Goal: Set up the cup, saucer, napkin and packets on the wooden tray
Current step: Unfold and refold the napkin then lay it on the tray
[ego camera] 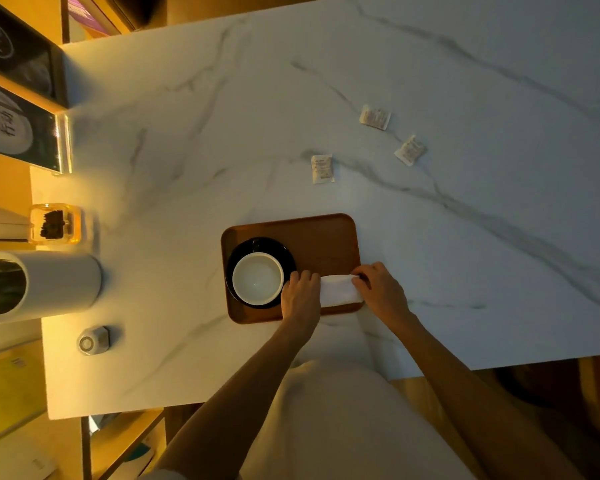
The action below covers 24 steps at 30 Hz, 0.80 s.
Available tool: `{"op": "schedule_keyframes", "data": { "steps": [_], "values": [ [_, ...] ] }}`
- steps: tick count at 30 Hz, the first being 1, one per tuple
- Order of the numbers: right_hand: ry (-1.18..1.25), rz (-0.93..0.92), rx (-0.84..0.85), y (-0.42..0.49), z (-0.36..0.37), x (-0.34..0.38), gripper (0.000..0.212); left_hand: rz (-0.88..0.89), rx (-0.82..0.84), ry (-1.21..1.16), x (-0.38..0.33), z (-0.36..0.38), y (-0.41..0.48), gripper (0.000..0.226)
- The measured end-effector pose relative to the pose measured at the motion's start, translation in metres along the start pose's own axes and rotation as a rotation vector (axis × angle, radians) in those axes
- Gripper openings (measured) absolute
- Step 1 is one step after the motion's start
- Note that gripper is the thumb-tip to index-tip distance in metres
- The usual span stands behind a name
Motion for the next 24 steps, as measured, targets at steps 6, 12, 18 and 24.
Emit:
{"op": "schedule_keyframes", "data": {
  "steps": [6, 12, 18, 24],
  "values": [
    [-0.051, -0.010, -0.032, 0.005, -0.003, 0.002, 0.021, 0.012, 0.019, -0.023, -0.003, -0.002, 0.012, 0.027],
    [-0.011, -0.052, 0.050, 0.006, 0.003, 0.002, 0.028, 0.224, -0.026, 0.014, -0.009, -0.001, 0.014, 0.030],
    [0.006, -0.013, 0.036, 0.005, 0.006, -0.006, 0.023, 0.203, -0.039, -0.041, -0.003, 0.004, 0.015, 0.021],
    [0.023, -0.011, -0.006, 0.002, 0.003, -0.007, 0.031, 0.177, -0.087, -0.029, -0.006, -0.001, 0.006, 0.040]
  ]
}}
Point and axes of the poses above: each hand's wrist, its own y-axis towards the middle knuckle, its own z-axis out of the palm, x = y × z, the point moved 6 cm from there along y, towards the middle knuckle, and after that the axes turned 12 degrees about -x, right-handed, at the moved point
